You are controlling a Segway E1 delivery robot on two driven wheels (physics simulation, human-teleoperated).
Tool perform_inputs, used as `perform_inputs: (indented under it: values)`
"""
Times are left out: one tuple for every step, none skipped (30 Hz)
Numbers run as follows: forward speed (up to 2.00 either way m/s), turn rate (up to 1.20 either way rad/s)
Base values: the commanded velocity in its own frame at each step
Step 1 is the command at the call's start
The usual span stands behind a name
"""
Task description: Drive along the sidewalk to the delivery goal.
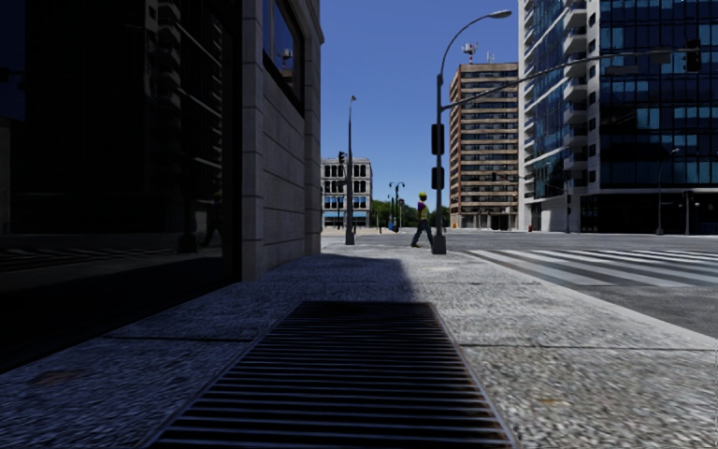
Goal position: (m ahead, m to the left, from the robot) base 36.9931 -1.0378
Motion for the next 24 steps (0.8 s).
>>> perform_inputs:
  values:
    - [2.00,0.00]
    - [2.00,0.00]
    - [2.00,0.00]
    - [2.00,0.00]
    - [2.00,0.00]
    - [2.00,0.00]
    - [2.00,0.00]
    - [2.00,0.00]
    - [2.00,0.00]
    - [2.00,0.00]
    - [2.00,0.00]
    - [2.00,0.00]
    - [2.00,0.00]
    - [2.00,0.00]
    - [2.00,0.00]
    - [2.00,0.00]
    - [2.00,0.00]
    - [2.00,0.00]
    - [2.00,0.00]
    - [2.00,0.00]
    - [2.00,0.00]
    - [2.00,0.00]
    - [2.00,0.00]
    - [2.00,0.00]
